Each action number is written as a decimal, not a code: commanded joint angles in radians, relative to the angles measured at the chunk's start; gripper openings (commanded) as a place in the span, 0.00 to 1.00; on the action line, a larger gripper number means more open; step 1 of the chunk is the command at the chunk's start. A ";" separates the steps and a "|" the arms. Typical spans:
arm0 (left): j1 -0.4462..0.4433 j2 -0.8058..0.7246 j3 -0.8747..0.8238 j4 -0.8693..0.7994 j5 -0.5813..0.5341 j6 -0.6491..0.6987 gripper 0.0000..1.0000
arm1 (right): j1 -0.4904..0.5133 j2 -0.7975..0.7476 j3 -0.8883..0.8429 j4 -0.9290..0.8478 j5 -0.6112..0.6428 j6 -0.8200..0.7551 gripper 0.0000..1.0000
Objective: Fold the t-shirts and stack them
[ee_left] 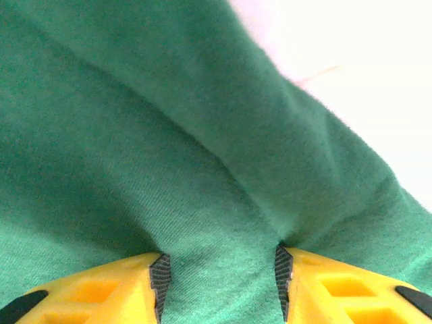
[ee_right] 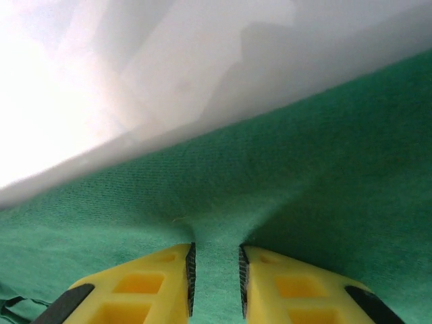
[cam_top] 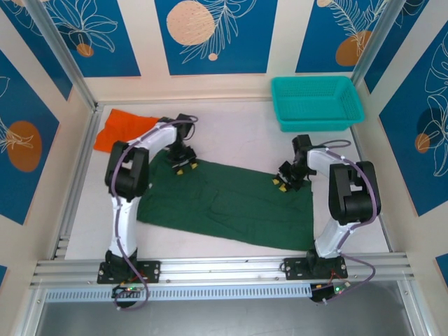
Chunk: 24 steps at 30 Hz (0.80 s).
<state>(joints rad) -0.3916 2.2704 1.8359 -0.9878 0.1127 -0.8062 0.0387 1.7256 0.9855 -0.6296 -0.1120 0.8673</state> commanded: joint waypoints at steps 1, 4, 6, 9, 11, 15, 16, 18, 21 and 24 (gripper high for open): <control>-0.044 0.209 0.235 0.011 0.029 -0.001 0.47 | -0.064 -0.043 0.000 -0.069 -0.025 -0.020 0.28; -0.042 0.393 0.589 -0.034 0.047 0.040 0.47 | -0.107 -0.049 0.025 -0.093 -0.056 -0.046 0.28; -0.043 0.512 0.820 -0.027 0.072 0.053 0.47 | -0.117 -0.077 0.045 -0.107 -0.052 -0.070 0.28; -0.037 0.589 0.959 0.096 0.105 0.044 0.50 | -0.111 -0.131 0.096 -0.146 -0.028 -0.100 0.30; -0.031 0.574 0.955 0.164 0.108 0.041 0.57 | -0.098 -0.163 0.133 -0.175 -0.013 -0.116 0.31; -0.012 0.475 0.952 0.176 0.105 0.109 0.75 | -0.035 -0.231 0.168 -0.230 -0.023 -0.164 0.33; -0.007 0.441 0.950 0.159 0.105 0.134 0.79 | -0.013 -0.244 0.164 -0.236 -0.040 -0.179 0.33; 0.003 0.370 0.929 0.123 0.100 0.176 0.83 | 0.055 -0.265 0.144 -0.252 -0.079 -0.213 0.33; 0.025 0.247 0.835 0.032 0.041 0.208 0.83 | 0.186 -0.280 0.085 -0.261 -0.119 -0.254 0.32; 0.055 0.106 0.638 -0.056 -0.061 0.168 0.77 | 0.294 -0.275 0.015 -0.253 -0.175 -0.260 0.31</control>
<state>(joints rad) -0.3763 2.5534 2.5885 -0.9199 0.1581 -0.6449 0.2535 1.4502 1.0653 -0.8192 -0.1970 0.6559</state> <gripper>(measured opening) 0.792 0.314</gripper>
